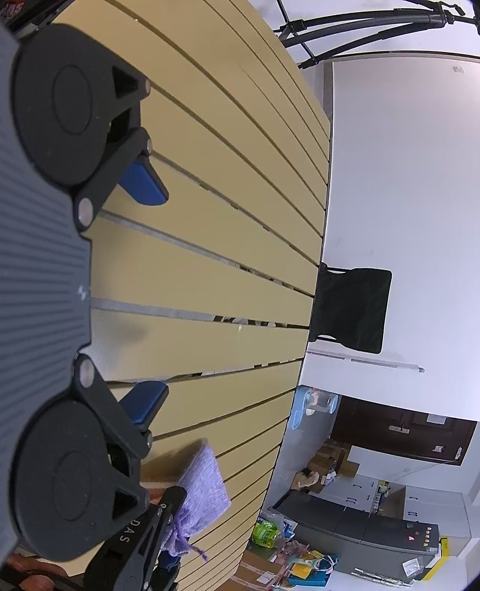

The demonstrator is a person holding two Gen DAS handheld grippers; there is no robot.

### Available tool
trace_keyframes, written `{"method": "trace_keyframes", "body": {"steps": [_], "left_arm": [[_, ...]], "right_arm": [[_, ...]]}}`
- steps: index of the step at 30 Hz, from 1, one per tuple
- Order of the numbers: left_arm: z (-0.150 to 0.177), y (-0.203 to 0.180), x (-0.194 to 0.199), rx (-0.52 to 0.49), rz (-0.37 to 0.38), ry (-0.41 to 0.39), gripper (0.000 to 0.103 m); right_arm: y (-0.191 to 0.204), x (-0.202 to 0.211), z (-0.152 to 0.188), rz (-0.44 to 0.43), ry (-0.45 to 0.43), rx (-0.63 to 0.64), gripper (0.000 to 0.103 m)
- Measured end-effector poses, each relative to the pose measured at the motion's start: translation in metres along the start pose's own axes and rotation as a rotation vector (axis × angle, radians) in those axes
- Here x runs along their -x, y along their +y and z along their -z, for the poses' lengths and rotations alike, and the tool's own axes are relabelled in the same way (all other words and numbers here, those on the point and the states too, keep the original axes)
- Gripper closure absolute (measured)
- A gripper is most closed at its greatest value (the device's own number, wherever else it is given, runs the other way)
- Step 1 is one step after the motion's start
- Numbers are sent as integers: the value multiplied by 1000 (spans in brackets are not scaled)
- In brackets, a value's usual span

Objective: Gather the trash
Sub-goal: 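Grasp the orange-and-yellow sponge block with the left gripper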

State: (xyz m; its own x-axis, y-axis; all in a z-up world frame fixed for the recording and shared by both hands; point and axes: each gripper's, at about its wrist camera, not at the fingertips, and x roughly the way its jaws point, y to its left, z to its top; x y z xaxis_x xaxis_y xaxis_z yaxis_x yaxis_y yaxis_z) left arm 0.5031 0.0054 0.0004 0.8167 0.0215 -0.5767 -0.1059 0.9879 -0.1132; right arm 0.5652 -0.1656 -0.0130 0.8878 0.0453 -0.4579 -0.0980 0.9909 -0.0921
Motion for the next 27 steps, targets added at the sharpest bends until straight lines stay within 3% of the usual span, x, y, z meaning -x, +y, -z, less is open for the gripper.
{"method": "trace_keyframes", "body": {"steps": [8, 19, 27], "left_arm": [[1, -13, -5, -16, 14, 2, 0], [7, -38, -6, -65, 24, -11, 0], [21, -57, 4, -99, 50, -38, 0]], "right_arm": [[-7, 21, 12, -46, -35, -61, 69], [-24, 55, 17, -105, -128, -149, 74], [-52, 85, 34, -69, -187, -207, 74]]}}
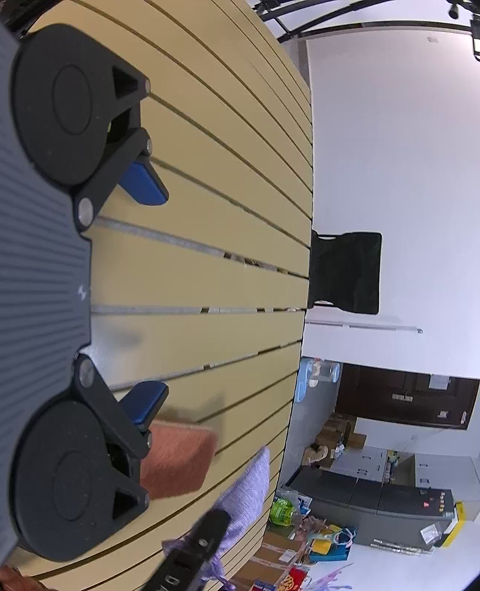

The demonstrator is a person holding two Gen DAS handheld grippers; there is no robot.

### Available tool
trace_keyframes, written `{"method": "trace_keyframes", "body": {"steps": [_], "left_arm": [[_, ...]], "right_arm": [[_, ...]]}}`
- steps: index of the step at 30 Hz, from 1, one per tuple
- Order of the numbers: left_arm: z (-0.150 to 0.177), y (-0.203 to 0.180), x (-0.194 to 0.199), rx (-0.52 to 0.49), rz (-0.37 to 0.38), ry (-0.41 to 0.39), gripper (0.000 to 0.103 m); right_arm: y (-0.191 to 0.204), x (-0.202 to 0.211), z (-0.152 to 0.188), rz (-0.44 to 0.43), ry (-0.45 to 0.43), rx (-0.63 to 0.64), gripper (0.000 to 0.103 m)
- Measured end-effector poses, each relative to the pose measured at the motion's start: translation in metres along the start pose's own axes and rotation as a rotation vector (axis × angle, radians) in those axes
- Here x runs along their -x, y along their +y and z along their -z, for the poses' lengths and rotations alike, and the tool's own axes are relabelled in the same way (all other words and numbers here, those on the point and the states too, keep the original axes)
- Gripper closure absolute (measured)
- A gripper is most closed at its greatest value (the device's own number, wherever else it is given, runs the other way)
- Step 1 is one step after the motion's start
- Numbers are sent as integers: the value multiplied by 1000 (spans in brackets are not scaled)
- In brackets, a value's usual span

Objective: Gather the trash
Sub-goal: 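Grasp the orange-and-yellow sponge block with the left gripper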

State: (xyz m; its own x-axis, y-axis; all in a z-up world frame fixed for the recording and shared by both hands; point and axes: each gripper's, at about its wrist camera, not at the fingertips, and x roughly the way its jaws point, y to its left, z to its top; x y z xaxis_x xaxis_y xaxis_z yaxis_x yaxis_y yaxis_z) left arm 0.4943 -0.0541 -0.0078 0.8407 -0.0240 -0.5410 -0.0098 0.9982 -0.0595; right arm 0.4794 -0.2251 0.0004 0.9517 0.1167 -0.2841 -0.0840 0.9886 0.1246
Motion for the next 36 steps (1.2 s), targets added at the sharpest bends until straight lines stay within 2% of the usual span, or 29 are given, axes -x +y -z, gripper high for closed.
{"method": "trace_keyframes", "body": {"steps": [4, 8, 14, 18, 24, 30, 36], "left_arm": [[3, -16, -1, -36, 3, 7, 0], [-1, -33, -3, -30, 69, 2, 0], [-10, -78, -8, -104, 91, 6, 0], [-14, -102, -16, -116, 137, 19, 0], [-13, -126, -36, -149, 102, 57, 0], [-7, -126, -54, -124, 107, 111, 0], [-1, -128, -64, -129, 95, 128, 0]], "right_arm": [[-23, 14, 2, 19, -18, -31, 74], [-48, 25, 4, 38, -28, -64, 74], [-81, 35, 7, 55, -44, -106, 74], [-106, 39, 6, 56, -50, -158, 74], [-130, 41, 8, 59, -47, -201, 74], [-141, 37, 10, 56, -38, -220, 74], [-141, 33, 9, 43, -29, -205, 74]]}}
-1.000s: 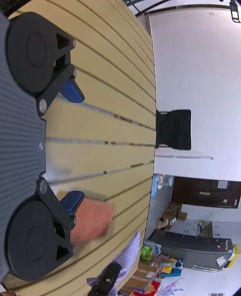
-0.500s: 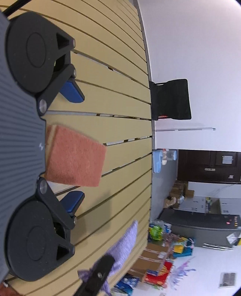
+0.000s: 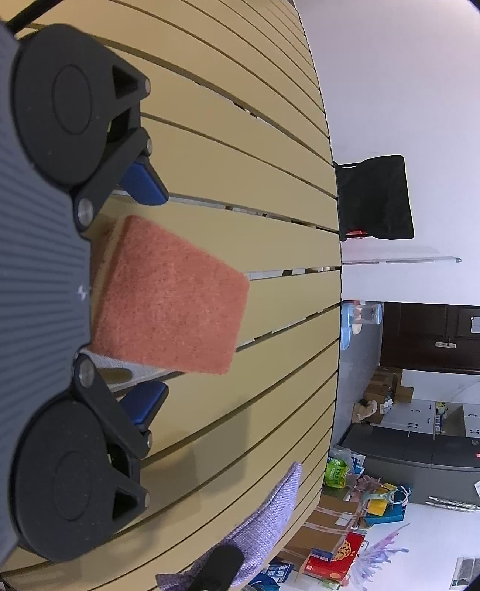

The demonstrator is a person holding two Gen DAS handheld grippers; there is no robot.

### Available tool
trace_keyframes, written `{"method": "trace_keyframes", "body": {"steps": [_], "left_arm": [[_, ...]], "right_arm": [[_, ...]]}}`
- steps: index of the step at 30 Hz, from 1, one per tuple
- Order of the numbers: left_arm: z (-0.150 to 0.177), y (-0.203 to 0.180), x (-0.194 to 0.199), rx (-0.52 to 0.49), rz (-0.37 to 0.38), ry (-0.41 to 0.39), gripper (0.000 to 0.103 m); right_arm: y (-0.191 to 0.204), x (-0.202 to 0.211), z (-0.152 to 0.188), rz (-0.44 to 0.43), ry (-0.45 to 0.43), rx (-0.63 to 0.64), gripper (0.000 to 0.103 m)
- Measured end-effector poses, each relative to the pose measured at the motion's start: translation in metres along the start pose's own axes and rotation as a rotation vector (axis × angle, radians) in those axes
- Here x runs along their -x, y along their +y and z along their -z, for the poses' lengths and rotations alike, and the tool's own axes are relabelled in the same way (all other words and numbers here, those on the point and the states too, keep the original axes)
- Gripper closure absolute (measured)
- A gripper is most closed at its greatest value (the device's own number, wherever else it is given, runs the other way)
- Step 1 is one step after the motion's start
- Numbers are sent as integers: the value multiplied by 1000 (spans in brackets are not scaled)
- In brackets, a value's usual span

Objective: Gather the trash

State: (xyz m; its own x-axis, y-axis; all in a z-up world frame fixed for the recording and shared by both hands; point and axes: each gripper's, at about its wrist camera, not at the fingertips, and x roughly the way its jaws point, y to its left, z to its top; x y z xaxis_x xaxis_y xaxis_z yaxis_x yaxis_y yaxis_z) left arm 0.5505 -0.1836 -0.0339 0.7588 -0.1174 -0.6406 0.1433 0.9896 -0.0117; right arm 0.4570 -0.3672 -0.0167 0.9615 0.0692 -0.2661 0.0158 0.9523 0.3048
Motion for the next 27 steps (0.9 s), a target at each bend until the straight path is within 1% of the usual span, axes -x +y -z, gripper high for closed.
{"method": "trace_keyframes", "body": {"steps": [9, 11, 12, 15, 17, 19, 23, 27], "left_arm": [[-2, 2, -8, 13, -16, 17, 2], [-2, 3, -8, 15, -17, 14, 8], [-1, 3, -7, 14, -17, 13, 9], [0, 3, -5, -1, -6, -4, 24], [1, 3, -2, -4, -1, -10, 26], [2, 4, 0, 4, 7, -16, 27], [4, 3, 4, -3, -1, -32, 27], [4, 2, 14, 6, -28, -65, 27]], "right_arm": [[-5, -2, -5, -24, 5, 12, 74], [-6, -3, -5, -27, 6, 16, 74], [-6, -4, -5, -28, 8, 18, 74], [-6, -7, -4, -31, 13, 28, 74], [-4, -8, -3, -32, 16, 35, 74], [-5, -8, -2, -33, 19, 40, 74], [-4, -10, -3, -35, 25, 49, 74], [-3, -11, -4, -37, 28, 64, 74]]}}
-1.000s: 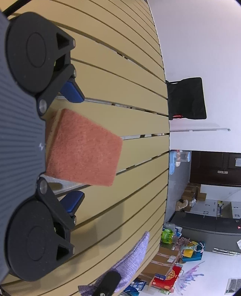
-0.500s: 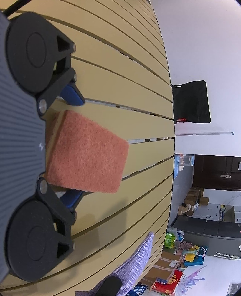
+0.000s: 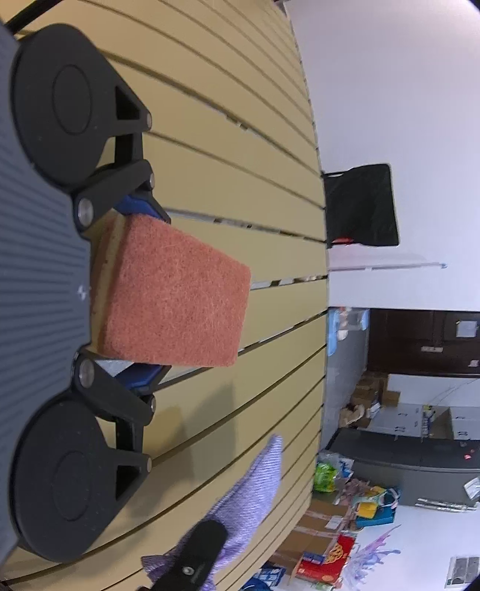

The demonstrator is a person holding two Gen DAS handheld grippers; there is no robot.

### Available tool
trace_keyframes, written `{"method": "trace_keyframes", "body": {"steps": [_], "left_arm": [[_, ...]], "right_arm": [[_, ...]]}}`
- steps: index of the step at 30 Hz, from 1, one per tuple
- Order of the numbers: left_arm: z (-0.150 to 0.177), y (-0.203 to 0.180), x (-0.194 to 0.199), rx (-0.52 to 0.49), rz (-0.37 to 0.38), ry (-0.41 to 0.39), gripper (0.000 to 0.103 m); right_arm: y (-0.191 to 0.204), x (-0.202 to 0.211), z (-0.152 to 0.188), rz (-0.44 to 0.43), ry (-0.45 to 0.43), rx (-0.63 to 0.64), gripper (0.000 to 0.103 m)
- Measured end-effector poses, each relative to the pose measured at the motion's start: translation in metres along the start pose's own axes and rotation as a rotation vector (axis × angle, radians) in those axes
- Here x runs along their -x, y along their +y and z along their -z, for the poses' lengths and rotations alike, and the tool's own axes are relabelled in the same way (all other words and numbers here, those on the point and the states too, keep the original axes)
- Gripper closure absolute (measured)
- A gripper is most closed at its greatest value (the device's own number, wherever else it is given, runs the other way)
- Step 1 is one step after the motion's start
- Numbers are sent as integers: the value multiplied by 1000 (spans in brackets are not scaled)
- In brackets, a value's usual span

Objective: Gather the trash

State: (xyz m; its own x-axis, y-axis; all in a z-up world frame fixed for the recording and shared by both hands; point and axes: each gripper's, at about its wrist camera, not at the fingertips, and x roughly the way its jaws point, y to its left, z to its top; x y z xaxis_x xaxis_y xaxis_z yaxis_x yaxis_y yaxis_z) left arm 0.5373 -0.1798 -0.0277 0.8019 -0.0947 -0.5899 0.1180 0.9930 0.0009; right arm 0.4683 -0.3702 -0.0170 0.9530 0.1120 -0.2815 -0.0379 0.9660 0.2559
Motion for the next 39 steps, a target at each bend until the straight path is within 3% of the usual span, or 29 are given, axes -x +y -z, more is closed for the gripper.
{"method": "trace_keyframes", "body": {"steps": [17, 29, 39], "left_arm": [[6, 12, 64, 19, -18, -89, 27], [33, 34, 134, 43, -10, -133, 27], [63, 48, 195, 41, -13, -161, 27]], "right_arm": [[1, 24, -3, -20, -47, 53, 74], [27, 86, 6, -40, -108, 132, 74], [53, 147, 34, -69, -122, 176, 74]]}}
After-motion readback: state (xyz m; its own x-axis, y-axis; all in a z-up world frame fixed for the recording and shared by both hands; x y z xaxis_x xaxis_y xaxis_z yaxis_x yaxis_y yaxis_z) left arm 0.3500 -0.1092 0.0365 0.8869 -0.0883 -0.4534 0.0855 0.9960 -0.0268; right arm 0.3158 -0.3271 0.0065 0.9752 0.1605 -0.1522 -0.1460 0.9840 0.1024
